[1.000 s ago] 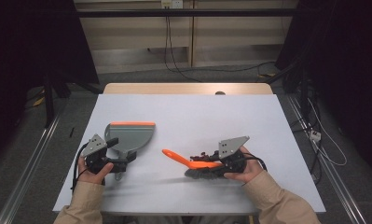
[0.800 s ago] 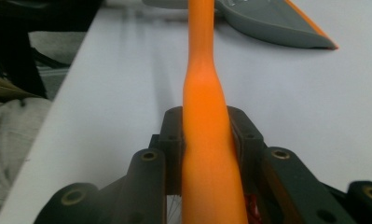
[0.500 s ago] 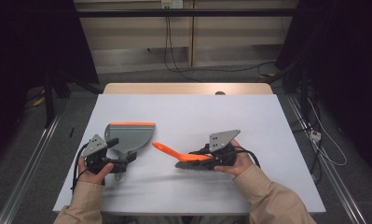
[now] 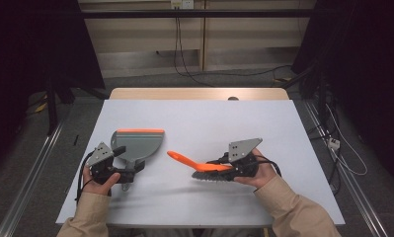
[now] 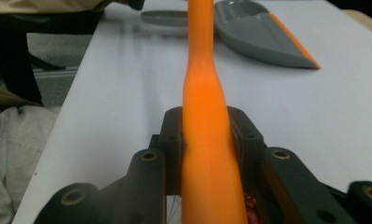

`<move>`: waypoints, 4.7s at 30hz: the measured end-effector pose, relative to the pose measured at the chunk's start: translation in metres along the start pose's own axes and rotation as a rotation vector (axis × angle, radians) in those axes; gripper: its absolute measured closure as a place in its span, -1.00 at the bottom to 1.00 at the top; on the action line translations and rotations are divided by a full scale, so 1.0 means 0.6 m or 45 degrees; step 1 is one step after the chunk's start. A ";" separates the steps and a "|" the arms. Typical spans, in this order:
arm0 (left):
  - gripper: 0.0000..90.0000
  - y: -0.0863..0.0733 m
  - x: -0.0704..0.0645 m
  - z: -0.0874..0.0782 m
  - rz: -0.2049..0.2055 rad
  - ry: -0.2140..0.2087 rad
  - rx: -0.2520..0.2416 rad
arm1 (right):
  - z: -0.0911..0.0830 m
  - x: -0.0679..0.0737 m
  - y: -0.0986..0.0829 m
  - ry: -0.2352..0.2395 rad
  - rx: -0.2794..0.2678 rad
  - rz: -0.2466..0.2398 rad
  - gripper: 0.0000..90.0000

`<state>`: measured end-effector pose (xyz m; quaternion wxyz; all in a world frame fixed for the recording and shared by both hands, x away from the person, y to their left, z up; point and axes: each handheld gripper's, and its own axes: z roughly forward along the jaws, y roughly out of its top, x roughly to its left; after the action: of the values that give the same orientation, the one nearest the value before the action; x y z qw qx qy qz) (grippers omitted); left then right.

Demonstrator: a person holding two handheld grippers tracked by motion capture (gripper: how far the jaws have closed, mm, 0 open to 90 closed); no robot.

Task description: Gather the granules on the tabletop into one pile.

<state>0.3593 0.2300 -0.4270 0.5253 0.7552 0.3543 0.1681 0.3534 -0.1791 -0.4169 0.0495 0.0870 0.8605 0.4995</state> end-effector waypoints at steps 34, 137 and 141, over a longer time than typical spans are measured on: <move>-0.90 0.000 -0.001 -0.003 0.002 -0.009 0.001 | 0.081 -0.002 0.034 -0.288 -0.012 0.364 0.58; 0.08 -0.005 0.057 0.006 -0.182 0.219 0.522 | -0.068 -0.045 -0.074 -0.781 0.024 0.549 0.57; 0.08 0.000 0.055 0.019 -0.180 0.213 0.554 | -0.068 -0.046 -0.073 -0.785 0.029 0.551 0.57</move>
<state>0.3894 0.2458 -0.4357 0.3296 0.8073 0.4763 0.1125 0.3691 -0.2408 -0.4350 0.1984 0.4137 0.7725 0.4391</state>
